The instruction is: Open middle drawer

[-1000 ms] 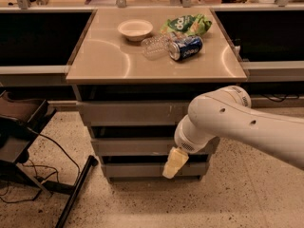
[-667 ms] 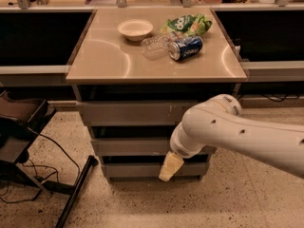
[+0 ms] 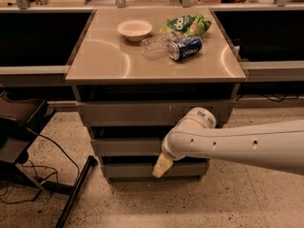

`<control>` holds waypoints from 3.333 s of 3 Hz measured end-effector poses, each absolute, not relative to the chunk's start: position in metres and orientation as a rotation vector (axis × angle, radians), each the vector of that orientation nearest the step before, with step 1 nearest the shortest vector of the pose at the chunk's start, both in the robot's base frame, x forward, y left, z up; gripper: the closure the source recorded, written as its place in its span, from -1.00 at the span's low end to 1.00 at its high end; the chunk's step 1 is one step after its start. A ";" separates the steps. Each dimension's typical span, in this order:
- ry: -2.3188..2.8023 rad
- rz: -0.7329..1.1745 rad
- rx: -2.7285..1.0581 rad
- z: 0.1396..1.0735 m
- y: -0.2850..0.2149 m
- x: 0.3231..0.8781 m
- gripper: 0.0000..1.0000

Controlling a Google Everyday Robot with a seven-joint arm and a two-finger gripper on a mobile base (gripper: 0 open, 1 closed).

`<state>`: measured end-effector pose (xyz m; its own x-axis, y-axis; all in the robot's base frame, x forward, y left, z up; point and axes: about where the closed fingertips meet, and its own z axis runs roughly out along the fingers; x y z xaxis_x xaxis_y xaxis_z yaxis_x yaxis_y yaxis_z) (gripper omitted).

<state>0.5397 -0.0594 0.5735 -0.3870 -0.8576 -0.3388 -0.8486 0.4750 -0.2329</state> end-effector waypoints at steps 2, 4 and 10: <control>2.341 -0.026 -1.358 0.536 -0.087 0.566 -1.00; 2.380 -0.112 -1.295 0.511 -0.120 0.593 -1.00; 2.081 -0.029 -1.313 0.488 -0.130 0.650 -1.00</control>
Offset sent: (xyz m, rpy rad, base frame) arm 0.0568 -0.0601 -0.0828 0.0135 -0.0221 -0.1083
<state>0.6505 -0.1302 0.4881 -0.2708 -0.8094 -0.5211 -0.7947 0.4935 -0.3535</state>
